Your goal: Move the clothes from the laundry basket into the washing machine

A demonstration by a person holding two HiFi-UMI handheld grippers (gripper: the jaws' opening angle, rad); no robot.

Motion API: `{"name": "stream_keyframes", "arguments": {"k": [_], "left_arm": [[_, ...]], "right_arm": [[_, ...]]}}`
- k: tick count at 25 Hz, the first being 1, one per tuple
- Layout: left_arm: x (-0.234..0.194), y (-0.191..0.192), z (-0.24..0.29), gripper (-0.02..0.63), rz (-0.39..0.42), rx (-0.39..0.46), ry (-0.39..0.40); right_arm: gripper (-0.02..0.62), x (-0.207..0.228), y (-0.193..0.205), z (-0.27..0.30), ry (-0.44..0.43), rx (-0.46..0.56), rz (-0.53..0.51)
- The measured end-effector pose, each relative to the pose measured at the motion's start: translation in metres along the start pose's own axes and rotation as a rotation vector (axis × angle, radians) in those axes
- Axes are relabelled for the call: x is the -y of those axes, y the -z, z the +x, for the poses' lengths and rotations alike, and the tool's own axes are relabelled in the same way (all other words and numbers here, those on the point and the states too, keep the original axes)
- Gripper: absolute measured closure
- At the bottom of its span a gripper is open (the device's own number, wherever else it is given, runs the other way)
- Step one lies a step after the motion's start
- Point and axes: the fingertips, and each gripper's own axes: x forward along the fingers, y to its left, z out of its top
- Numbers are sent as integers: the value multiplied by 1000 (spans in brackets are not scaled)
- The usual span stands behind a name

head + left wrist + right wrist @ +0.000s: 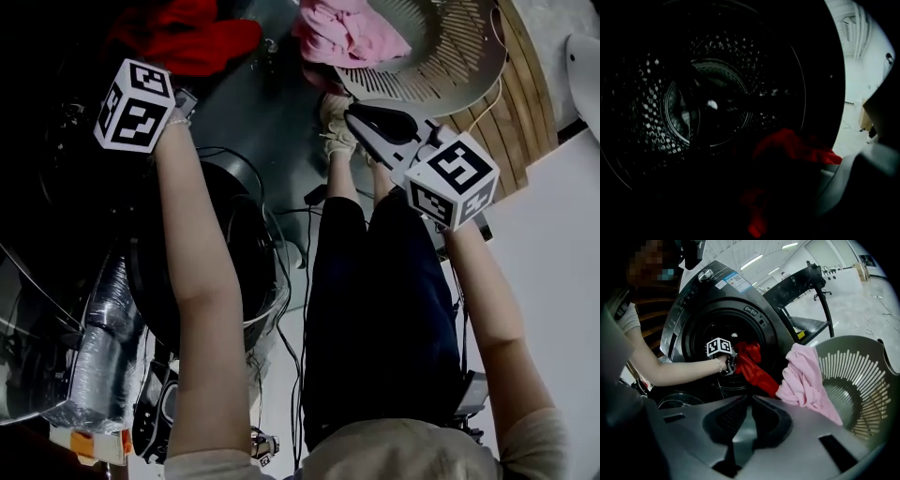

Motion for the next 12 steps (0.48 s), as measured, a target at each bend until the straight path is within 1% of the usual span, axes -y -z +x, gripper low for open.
{"name": "stream_keyframes", "arguments": {"k": [1, 2, 4, 5, 6, 7, 9, 11, 12], "left_arm": [[1, 11, 6, 391, -27, -39, 8], [-1, 21, 9, 341, -51, -64, -4], [-11, 32, 1, 337, -96, -66, -68], [-13, 35, -8, 337, -121, -55, -89], [-12, 38, -19, 337, -141, -49, -89], [-6, 44, -30, 336, -152, -53, -72], [18, 65, -46, 334, -155, -101, 2], [49, 95, -53, 288, -146, -185, 87], [63, 111, -54, 278, -138, -228, 118]], "right_arm": [[555, -2, 1, 2, -4, -2, 2], [555, -4, 2, 4, -8, -3, 5], [555, -6, 2, 6, -9, -2, 15], [555, -6, 2, 7, -8, -1, 20], [555, -7, 3, 6, -8, -2, 26], [555, -8, 3, 5, -9, -3, 30], [555, -8, 3, 3, -11, -2, 34], [555, -4, 3, 4, -6, 0, 39], [555, -1, 4, 4, -1, 0, 42]]}}
